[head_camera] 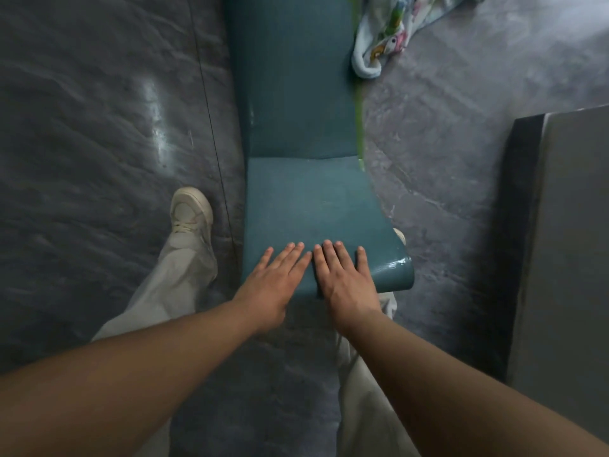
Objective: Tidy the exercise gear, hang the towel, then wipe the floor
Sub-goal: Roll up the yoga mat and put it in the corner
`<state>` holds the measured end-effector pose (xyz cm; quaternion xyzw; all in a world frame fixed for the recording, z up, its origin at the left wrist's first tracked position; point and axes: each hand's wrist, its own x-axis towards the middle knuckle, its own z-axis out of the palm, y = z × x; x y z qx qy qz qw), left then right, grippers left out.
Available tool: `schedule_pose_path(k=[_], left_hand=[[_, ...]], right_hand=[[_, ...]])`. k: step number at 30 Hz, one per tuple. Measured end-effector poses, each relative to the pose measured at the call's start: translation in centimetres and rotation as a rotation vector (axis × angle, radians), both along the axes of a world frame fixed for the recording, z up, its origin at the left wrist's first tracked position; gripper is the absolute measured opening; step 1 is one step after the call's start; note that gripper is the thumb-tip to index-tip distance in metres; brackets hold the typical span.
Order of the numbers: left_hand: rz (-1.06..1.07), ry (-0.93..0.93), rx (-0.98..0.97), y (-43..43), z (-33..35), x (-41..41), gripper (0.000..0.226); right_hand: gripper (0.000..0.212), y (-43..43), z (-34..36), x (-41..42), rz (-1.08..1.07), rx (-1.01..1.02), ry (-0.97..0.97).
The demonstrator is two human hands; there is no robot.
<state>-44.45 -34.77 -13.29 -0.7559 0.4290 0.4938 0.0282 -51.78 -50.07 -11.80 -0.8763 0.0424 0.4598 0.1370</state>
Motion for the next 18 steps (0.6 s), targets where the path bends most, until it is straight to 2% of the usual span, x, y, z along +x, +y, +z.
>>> schedule_pose_path(k=[3, 7, 11, 18], left_hand=[[-0.004, -0.046, -0.018, -1.1, 0.8, 3.0, 0.112], [0.004, -0.077, -0.055, -2.5, 2.0, 7.2, 0.113], [0.015, -0.121, -0.099, -3.5, 3.1, 10.9, 0.114], [0.098, -0.200, -0.089, -4.7, 4.4, 16.5, 0.118]], right_hand=[[0.074, -0.9, 0.7, 2.8, -0.020, -0.016, -0.037], [0.091, -2.1, 1.8, 6.6, -0.040, -0.031, -0.078], [0.097, -3.2, 2.8, 10.3, -0.056, -0.063, -0.124], [0.089, -4.5, 4.0, 15.1, -0.035, -0.129, -0.269]])
